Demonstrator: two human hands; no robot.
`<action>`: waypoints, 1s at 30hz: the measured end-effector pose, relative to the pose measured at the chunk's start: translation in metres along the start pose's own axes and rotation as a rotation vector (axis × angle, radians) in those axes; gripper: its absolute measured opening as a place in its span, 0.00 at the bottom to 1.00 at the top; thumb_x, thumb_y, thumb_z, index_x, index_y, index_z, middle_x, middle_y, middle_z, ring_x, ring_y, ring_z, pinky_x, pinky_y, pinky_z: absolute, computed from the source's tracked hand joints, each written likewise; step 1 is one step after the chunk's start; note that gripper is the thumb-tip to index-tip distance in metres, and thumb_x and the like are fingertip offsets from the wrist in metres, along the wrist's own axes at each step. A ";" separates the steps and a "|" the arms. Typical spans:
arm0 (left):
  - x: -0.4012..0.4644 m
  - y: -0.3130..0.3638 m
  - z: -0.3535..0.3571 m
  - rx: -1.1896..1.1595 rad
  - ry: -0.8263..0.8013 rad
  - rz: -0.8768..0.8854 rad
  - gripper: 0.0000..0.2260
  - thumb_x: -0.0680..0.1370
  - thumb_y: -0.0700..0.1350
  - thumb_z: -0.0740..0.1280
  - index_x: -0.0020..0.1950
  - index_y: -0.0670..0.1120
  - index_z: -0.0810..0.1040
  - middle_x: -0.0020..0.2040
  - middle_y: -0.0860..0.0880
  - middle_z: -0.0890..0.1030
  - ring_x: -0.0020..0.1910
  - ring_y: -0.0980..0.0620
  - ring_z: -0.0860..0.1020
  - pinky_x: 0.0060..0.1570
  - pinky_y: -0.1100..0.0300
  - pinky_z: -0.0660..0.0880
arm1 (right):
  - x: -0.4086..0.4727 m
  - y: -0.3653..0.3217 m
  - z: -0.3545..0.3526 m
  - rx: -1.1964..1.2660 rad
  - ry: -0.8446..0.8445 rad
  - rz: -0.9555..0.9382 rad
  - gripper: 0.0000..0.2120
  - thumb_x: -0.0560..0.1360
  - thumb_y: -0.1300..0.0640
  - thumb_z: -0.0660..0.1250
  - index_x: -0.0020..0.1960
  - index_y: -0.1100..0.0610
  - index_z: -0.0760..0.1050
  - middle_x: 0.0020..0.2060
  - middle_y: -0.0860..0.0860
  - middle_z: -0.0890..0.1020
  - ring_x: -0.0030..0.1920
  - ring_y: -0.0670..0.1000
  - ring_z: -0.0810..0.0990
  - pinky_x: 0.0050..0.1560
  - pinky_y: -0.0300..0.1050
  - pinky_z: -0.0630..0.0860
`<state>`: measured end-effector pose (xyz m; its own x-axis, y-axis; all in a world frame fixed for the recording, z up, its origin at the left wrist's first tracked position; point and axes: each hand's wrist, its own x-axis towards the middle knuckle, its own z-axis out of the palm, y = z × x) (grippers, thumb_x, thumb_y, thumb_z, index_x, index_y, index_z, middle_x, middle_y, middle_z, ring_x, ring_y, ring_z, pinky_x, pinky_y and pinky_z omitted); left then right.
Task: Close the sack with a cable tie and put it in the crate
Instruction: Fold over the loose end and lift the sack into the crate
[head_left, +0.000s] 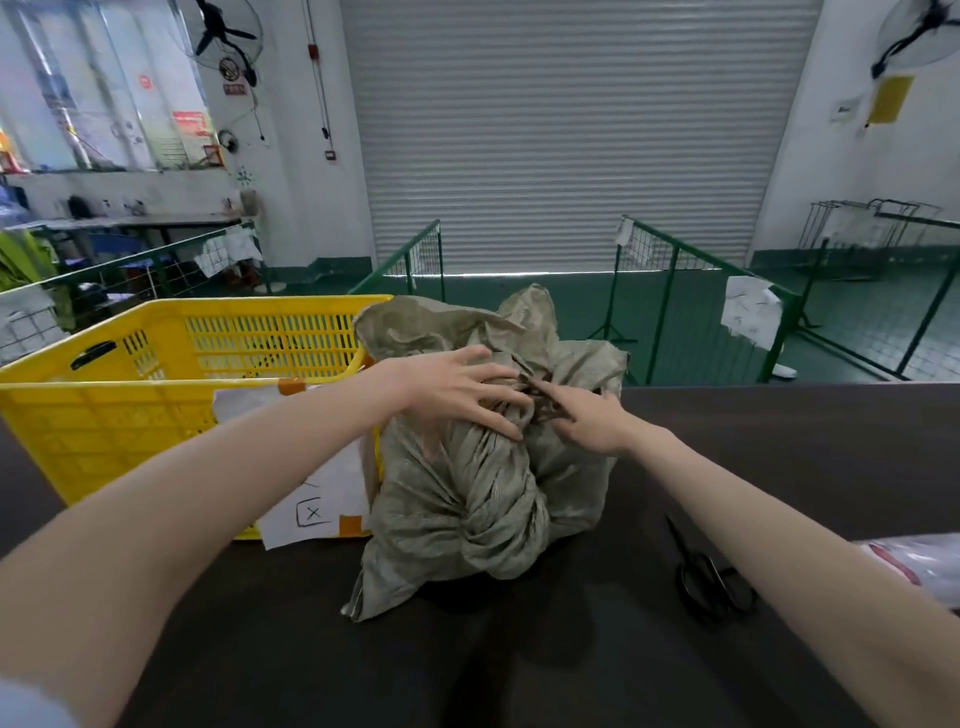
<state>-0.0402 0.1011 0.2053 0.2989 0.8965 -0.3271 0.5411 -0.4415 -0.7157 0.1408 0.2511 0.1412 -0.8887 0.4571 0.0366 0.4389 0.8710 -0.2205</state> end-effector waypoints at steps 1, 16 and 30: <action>0.004 -0.001 0.001 0.005 0.005 -0.031 0.40 0.74 0.56 0.69 0.77 0.60 0.45 0.80 0.50 0.43 0.78 0.42 0.43 0.72 0.38 0.50 | -0.005 0.000 0.000 -0.027 -0.020 -0.001 0.28 0.79 0.54 0.56 0.76 0.48 0.51 0.75 0.50 0.62 0.74 0.53 0.60 0.70 0.62 0.57; -0.018 0.068 0.038 -1.441 0.483 -0.732 0.09 0.76 0.39 0.63 0.49 0.52 0.68 0.46 0.48 0.80 0.47 0.45 0.78 0.50 0.49 0.74 | -0.073 0.003 0.073 -0.423 0.122 -0.031 0.56 0.60 0.50 0.75 0.77 0.50 0.42 0.77 0.55 0.52 0.76 0.59 0.51 0.65 0.68 0.61; -0.015 0.080 0.020 -2.166 0.582 -1.052 0.07 0.80 0.38 0.59 0.56 0.43 0.73 0.52 0.45 0.79 0.54 0.47 0.77 0.53 0.54 0.76 | -0.017 0.005 0.049 -0.634 0.668 -0.279 0.16 0.67 0.62 0.68 0.54 0.54 0.80 0.38 0.50 0.79 0.38 0.55 0.77 0.40 0.48 0.71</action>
<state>-0.0168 0.0530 0.1402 -0.5751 0.8160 -0.0589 0.1601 0.1828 0.9700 0.1519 0.2386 0.0918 -0.7991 0.0565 0.5985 0.3873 0.8098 0.4407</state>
